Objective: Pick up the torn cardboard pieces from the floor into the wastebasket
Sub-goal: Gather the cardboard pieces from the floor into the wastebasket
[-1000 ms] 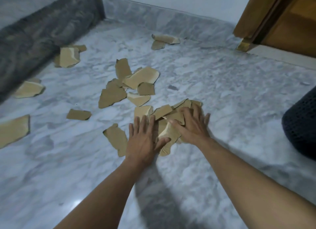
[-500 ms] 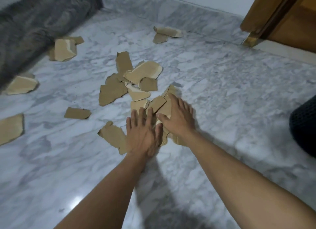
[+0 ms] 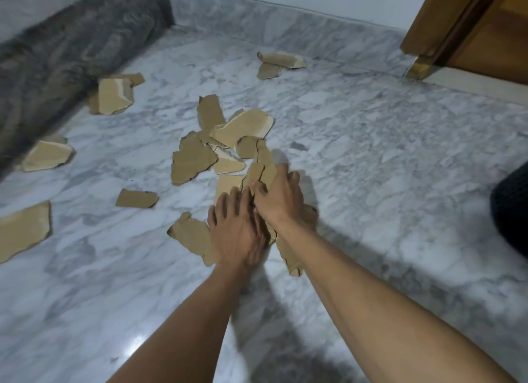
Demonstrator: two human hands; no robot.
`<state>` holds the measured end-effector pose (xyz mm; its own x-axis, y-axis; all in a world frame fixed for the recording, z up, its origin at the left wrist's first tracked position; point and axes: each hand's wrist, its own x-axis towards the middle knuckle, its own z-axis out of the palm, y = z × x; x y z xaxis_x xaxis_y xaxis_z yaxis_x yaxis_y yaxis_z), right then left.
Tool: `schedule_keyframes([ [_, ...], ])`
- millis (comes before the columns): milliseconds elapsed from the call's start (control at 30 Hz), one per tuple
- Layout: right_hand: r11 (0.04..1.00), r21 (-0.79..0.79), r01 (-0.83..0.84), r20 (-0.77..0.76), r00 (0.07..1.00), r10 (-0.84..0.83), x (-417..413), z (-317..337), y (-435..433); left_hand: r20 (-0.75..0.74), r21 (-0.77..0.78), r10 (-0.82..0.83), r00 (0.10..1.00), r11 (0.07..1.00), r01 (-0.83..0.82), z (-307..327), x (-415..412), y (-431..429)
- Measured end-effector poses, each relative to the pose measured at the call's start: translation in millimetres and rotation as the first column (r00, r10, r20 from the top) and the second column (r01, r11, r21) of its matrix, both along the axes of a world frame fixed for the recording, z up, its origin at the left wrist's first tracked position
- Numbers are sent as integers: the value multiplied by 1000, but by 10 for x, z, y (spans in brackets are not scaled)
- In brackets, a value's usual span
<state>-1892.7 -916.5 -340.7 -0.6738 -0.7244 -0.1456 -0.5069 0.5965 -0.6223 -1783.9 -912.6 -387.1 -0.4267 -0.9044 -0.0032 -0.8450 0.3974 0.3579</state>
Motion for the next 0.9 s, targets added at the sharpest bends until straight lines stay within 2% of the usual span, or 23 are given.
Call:
schedule_keyframes([
  [67, 999, 42, 1, 42, 999, -3, -76, 35, -18, -16, -24, -2, 1000, 1000, 1, -13, 19, -4],
  [167, 998, 64, -7, 237, 971, -8, -264, 68, -51, -42, -68, -46, 998, 997, 44, -46, 69, -24],
  [233, 995, 79, -55, 297, 954, 30, -331, 105, -70, -85, -110, -64, 994, 992, 55, -39, 88, -50],
  [300, 995, 54, -89, 301, 951, 69, -376, 133, -79, -72, -85, -66, 995, 995, 60, 8, 72, -41],
  [367, 998, -18, -60, 307, 950, 62, -430, 163, -58, -14, 51, -50, 999, 997, 50, 45, 38, 9],
  [567, 980, -163, 111, 223, 972, -73, -636, 187, 227, 120, 179, 70, 990, 980, -91, 238, -157, -70],
  [700, 945, -233, 230, 199, 962, -186, -773, 247, 373, 277, 304, 57, 959, 942, -144, 347, -405, -238],
  [800, 907, -264, 328, 201, 938, -281, -902, 348, 465, 172, 369, 92, 981, 917, -151, 383, -593, -356],
  [900, 878, -286, 384, 197, 920, -338, -1011, 431, 541, 84, 390, 0, 996, 920, -33, 465, -614, -309],
])
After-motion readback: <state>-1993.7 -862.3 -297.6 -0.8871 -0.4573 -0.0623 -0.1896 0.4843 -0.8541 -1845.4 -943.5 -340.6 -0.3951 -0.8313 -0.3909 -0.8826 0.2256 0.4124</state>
